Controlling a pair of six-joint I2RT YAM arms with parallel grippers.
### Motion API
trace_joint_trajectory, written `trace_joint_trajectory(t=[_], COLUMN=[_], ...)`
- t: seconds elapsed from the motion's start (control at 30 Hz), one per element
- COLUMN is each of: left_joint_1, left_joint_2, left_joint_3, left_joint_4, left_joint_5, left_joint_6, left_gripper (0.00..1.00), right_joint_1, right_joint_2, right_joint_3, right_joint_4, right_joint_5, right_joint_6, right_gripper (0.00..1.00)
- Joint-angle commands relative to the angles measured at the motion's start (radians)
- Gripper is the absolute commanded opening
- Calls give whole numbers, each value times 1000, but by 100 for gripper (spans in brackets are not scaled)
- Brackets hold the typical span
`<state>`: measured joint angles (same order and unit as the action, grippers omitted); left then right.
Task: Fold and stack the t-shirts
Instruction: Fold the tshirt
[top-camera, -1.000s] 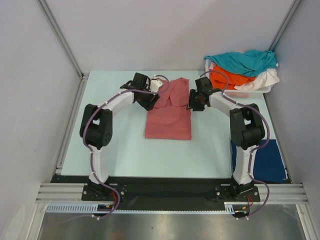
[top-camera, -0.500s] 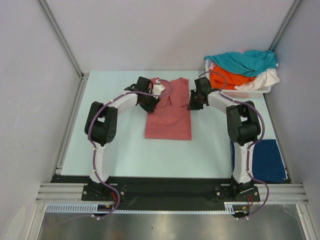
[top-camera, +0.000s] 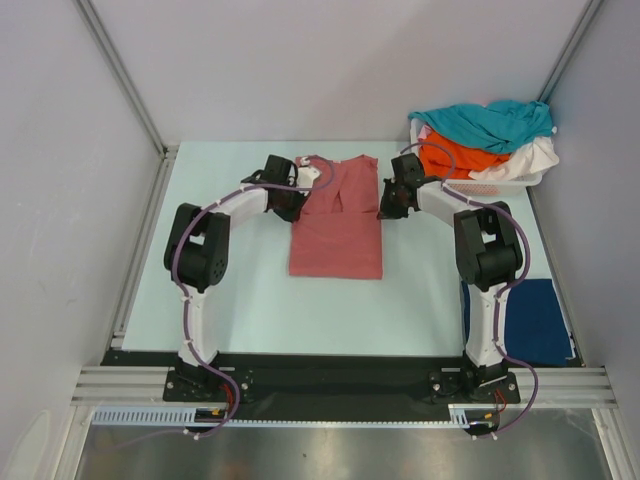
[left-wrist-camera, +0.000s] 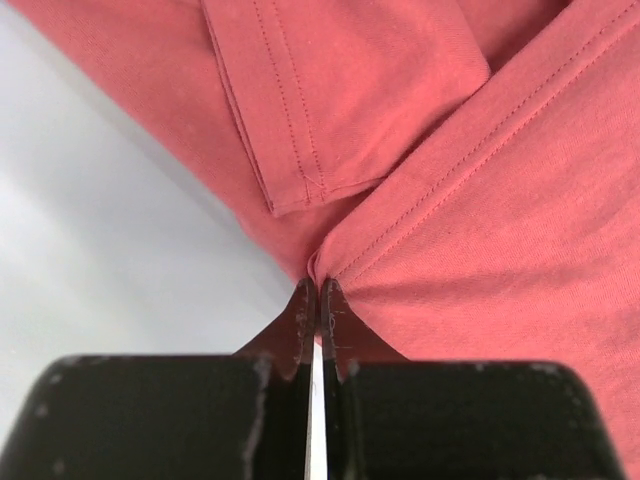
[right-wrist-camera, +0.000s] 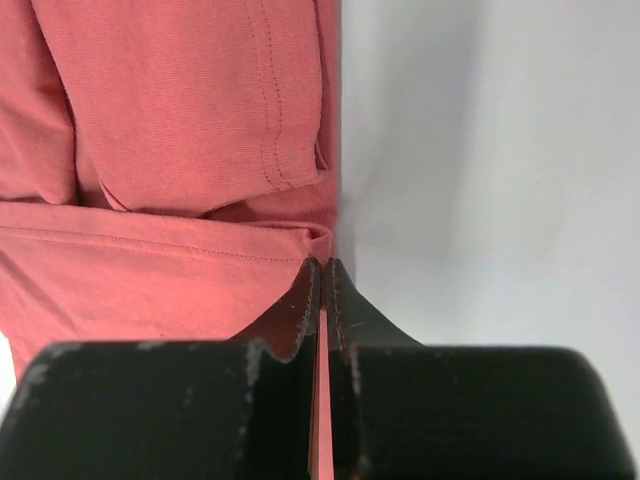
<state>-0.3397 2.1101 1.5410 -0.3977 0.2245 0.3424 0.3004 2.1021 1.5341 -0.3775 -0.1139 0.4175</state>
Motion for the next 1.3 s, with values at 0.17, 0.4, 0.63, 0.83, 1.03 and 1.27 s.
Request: trace_joint_trajectory(t=[0.17, 0.4, 0.63, 0.83, 1.03, 1.27], left_joint_1=[15, 13, -14, -128, -229, -237], left_joint_2=[-56, -150, -387, -505, -520, -466], left_joint_3=[5, 48, -188, -419, -542, -561], left_joint_4=[30, -50, -44, -119, -64, 29], left_joint_5=[-2, -22, 30, 49, -48, -120], left_joint_6=[-19, 46, 119, 312, 392, 382], left_gripper=[21, 64, 64, 63, 66, 67], right_joint_1=[-10, -9, 72, 190, 224, 232], right_joint_2=[1, -144, -401, -498, -487, -470], right_joint_3=[52, -49, -374, -545, -621, -649], right_joint_4=[5, -57, -70, -14, 55, 94], right_joint_5=[6, 85, 143, 102, 82, 99], right_joint_6=[-9, 18, 111, 201, 268, 284], right_gripper=[27, 49, 50, 52, 53, 53])
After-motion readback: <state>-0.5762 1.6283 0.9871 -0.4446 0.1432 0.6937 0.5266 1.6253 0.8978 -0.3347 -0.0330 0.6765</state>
